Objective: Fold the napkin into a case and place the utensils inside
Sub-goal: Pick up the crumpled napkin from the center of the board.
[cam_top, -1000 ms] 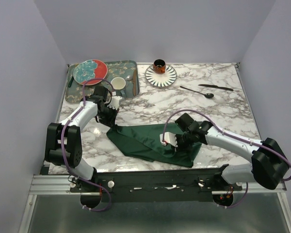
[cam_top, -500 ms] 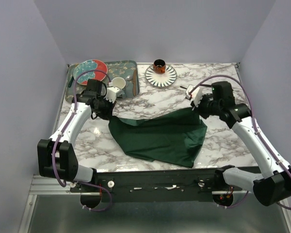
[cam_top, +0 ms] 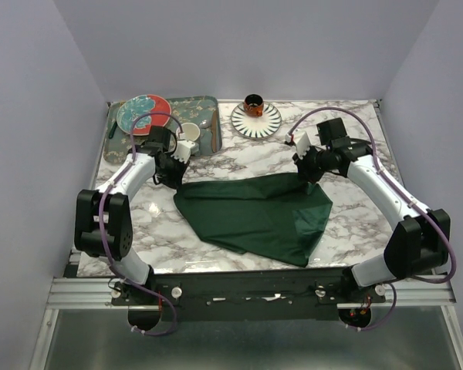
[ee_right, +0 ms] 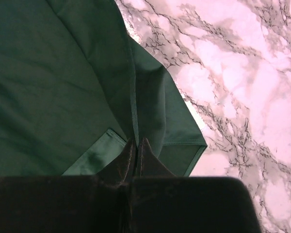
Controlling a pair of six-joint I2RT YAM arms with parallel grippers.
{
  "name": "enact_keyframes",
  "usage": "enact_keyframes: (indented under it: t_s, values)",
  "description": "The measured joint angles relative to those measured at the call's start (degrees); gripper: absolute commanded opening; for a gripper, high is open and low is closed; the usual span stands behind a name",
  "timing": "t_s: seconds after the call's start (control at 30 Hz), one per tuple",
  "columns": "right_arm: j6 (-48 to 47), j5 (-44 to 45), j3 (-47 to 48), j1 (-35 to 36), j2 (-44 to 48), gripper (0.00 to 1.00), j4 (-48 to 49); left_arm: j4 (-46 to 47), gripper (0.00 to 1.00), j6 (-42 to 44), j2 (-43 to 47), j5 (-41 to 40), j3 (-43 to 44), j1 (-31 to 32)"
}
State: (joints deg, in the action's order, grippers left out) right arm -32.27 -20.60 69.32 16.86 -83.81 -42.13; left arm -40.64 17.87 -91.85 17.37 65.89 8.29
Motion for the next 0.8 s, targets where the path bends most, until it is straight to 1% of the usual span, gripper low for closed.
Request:
enact_keyframes:
  t_s: [0.1,0.2,0.23,0.33,0.47,0.6,0.7,0.8]
  values:
    - [1.27,0.00,0.81,0.00,-0.44,0.01,-0.20,1.97,0.00,0.00,-2.32,-0.11,0.00,0.00]
    - [2.01,-0.02,1.73,0.00,-0.52,0.01,-0.15,3.48,0.07,-0.02,-4.83,-0.17,0.00,0.00]
    - [2.25,-0.04,2.01,0.00,-0.55,0.01,-0.15,3.74,0.13,-0.07,-5.42,-0.20,0.00,0.00]
    - [2.49,-0.04,2.58,0.00,-0.83,0.01,-0.44,4.07,0.22,0.04,-7.45,-0.15,0.50,0.00]
    - [2.71,-0.07,2.84,0.00,-1.07,0.01,-0.83,4.20,0.28,0.26,-9.11,0.02,2.03,-0.04]
    - [2.71,-0.09,3.08,0.00,-1.31,0.01,-1.27,4.33,0.29,0.35,-10.21,0.61,3.04,-0.17]
    - [2.71,-0.09,3.50,0.00,-1.53,0.01,-1.29,4.44,0.28,0.31,-11.10,1.18,3.10,-0.48]
    - [2.69,-0.09,3.56,0.00,-1.53,0.01,-1.31,4.44,0.17,0.24,-11.50,1.27,3.10,-0.76]
